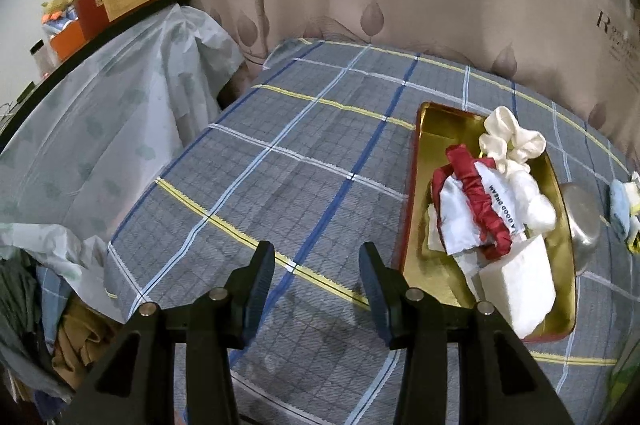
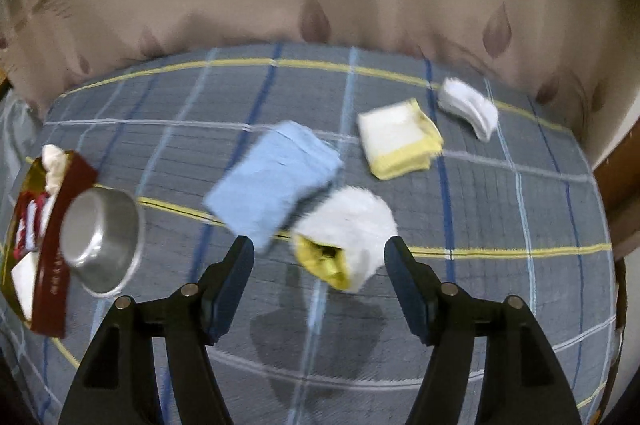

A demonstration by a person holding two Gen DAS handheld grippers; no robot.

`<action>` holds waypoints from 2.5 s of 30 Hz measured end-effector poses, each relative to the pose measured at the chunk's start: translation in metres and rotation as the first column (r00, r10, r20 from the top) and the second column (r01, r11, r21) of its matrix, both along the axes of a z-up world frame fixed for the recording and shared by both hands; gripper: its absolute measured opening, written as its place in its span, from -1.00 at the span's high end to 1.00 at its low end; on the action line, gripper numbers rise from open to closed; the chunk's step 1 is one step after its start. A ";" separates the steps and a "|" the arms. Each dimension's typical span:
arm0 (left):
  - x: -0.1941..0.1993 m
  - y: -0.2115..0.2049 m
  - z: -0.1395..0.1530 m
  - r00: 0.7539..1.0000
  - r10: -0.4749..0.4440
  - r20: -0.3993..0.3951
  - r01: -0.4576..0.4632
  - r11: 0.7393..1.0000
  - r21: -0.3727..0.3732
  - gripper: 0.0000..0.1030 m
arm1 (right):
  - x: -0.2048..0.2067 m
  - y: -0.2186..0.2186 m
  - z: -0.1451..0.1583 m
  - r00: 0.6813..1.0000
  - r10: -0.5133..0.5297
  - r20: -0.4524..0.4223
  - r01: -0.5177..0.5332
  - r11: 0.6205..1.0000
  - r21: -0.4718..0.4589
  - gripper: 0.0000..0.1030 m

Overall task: Organize soft objects
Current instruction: 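Grasp the white fluffy pad with yellow trim with the right gripper, then grasp the blue towel with the left gripper while the right holds the fluffy pad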

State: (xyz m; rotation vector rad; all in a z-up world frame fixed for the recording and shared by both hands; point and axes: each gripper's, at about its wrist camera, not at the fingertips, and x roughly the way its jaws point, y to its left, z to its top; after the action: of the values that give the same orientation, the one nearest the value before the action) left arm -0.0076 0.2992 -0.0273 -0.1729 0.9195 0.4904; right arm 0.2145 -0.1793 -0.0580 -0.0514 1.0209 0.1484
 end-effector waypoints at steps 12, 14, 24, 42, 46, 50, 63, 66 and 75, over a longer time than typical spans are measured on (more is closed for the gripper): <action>0.024 -0.052 0.014 0.992 -0.124 -0.034 0.126 0.991 0.047 0.13 | 0.036 -0.016 -0.035 0.998 0.006 -0.069 -0.004 1.000 0.024 -0.41; 0.031 -0.064 0.016 0.987 -0.158 -0.037 0.159 0.986 0.044 0.13 | 0.040 -0.017 -0.039 0.997 0.019 -0.081 -0.016 0.999 0.040 -0.41; 0.084 -0.156 0.024 0.927 -0.373 -0.033 0.372 0.928 -0.037 0.13 | 0.039 -0.029 -0.049 0.995 0.077 -0.055 -0.073 0.994 0.078 -0.08; 0.173 -0.319 0.010 0.794 -0.607 0.021 0.607 0.791 -0.079 0.13 | -0.028 -0.135 -0.051 0.985 -0.109 0.135 0.108 0.994 0.014 0.07; 0.196 -0.352 0.004 0.763 -0.646 0.006 0.646 0.762 -0.053 0.09 | -0.026 -0.137 -0.056 0.983 -0.117 0.142 0.112 0.993 0.041 0.07; 0.213 -0.377 -0.009 0.719 -0.695 -0.022 0.692 0.719 -0.063 -0.07 | -0.025 -0.136 -0.057 0.983 -0.125 0.134 0.117 0.991 0.064 0.06; 0.272 -0.406 -0.067 0.701 -0.702 -0.125 0.685 0.712 -0.156 -0.11 | -0.022 -0.131 -0.061 0.986 -0.111 0.120 0.108 0.993 0.038 -0.04; 0.282 -0.405 -0.080 0.717 -0.684 -0.135 0.661 0.729 -0.177 -0.15 | -0.022 -0.132 -0.061 0.987 -0.112 0.118 0.107 0.993 0.049 -0.04; 0.280 -0.398 -0.078 0.720 -0.687 -0.099 0.668 0.725 -0.165 0.28 | -0.021 -0.129 -0.061 0.989 -0.099 0.113 0.097 0.995 0.027 -0.13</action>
State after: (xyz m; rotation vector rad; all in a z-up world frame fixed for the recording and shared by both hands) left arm 0.2728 -0.0988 -0.1050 0.1082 1.0889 -0.2512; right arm 0.1933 -0.3080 -0.1194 0.0097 0.9055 0.0660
